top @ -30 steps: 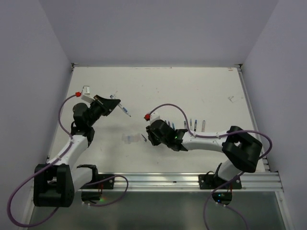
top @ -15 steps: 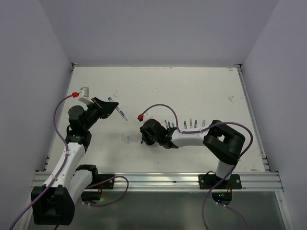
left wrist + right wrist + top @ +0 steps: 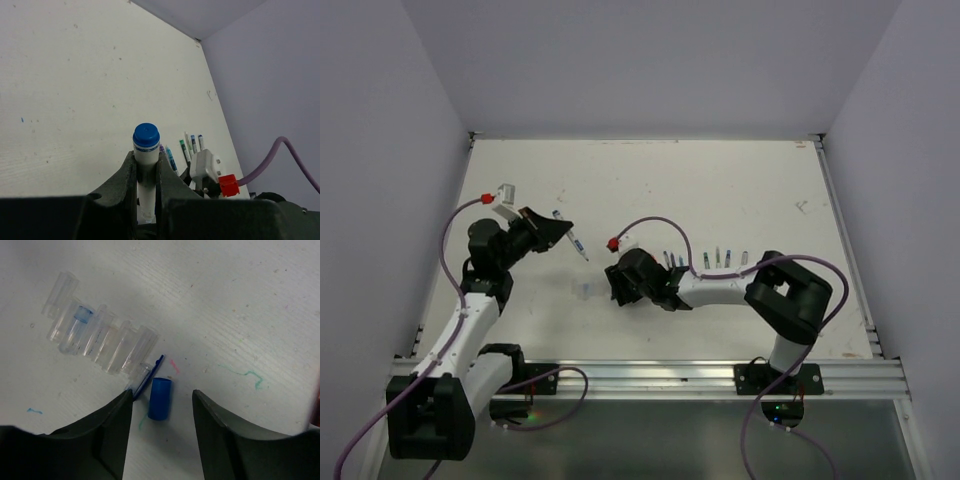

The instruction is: Open the pen caps

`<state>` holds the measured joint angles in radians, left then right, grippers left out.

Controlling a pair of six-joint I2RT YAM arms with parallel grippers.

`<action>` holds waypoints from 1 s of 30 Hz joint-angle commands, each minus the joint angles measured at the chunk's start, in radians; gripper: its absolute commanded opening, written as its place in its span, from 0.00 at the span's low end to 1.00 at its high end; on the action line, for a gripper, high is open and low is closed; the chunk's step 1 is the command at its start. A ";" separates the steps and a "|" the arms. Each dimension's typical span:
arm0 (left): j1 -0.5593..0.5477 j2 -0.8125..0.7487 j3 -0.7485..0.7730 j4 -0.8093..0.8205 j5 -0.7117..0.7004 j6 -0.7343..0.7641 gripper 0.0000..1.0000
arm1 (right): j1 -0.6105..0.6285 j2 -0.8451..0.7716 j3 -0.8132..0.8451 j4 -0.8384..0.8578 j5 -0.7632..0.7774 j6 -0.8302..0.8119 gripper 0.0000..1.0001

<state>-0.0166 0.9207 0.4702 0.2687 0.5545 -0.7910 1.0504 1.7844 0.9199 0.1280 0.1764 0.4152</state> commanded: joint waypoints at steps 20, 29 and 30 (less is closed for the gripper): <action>-0.509 0.576 0.028 0.397 -0.189 -0.223 0.00 | -0.132 -0.733 -0.095 -0.649 0.376 0.200 0.99; -0.622 0.829 0.128 0.506 -0.196 -0.316 0.02 | -0.133 -0.809 -0.171 -0.665 0.336 0.220 0.99; -0.623 0.845 0.133 0.523 -0.179 -0.326 0.05 | -0.133 -0.818 -0.176 -0.665 0.333 0.218 0.99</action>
<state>-0.6262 1.7226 0.5659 0.6537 0.3668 -1.0573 0.9161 1.0016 0.7540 -0.5251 0.5232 0.6083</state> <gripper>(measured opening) 0.125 0.986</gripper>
